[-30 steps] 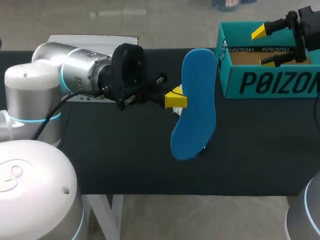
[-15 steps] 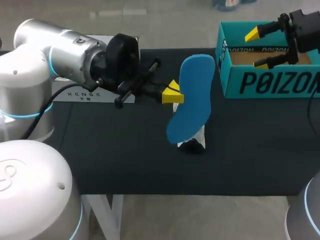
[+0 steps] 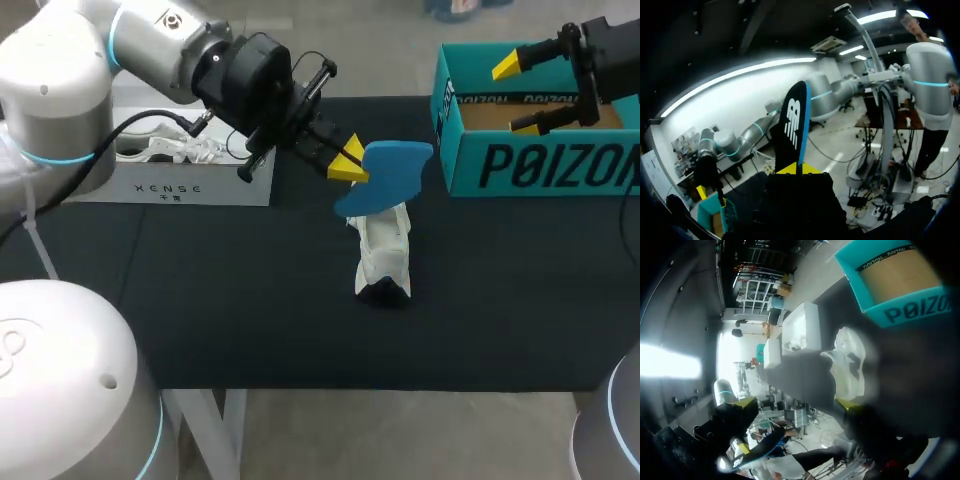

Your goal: Take the shoe out of the shoebox, open the shoe tongue, remove and reinsert the insole, then place the shoe into the shoebox

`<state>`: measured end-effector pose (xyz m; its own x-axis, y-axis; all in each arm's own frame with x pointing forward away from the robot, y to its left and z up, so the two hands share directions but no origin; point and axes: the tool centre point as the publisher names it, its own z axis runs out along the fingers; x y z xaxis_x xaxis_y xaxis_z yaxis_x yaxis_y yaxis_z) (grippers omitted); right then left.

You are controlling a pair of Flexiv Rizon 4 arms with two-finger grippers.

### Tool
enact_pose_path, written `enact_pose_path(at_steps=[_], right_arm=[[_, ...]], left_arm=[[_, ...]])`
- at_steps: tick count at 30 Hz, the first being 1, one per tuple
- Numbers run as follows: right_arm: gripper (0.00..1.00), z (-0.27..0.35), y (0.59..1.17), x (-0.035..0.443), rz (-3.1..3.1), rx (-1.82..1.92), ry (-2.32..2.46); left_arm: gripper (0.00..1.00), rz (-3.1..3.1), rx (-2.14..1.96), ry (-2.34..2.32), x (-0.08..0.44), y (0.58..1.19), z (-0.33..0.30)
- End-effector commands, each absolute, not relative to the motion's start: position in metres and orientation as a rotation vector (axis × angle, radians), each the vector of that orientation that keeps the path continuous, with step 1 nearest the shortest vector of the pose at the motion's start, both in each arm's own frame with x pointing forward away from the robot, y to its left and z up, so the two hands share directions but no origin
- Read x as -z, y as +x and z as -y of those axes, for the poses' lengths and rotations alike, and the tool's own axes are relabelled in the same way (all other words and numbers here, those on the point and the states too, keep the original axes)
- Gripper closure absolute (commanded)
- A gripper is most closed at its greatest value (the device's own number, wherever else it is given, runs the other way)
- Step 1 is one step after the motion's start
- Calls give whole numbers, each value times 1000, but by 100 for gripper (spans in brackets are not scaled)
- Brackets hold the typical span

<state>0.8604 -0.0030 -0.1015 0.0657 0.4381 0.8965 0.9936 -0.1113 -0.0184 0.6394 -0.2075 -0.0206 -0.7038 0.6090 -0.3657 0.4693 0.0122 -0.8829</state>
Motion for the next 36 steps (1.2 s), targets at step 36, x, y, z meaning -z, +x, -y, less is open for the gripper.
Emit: enact_pose_path(at_steps=[36], right_arm=[[1, -23, 848, 57, 1290, 1158, -1430]], left_arm=[[100, 2348, -1554, -2597, 32, 714, 234]])
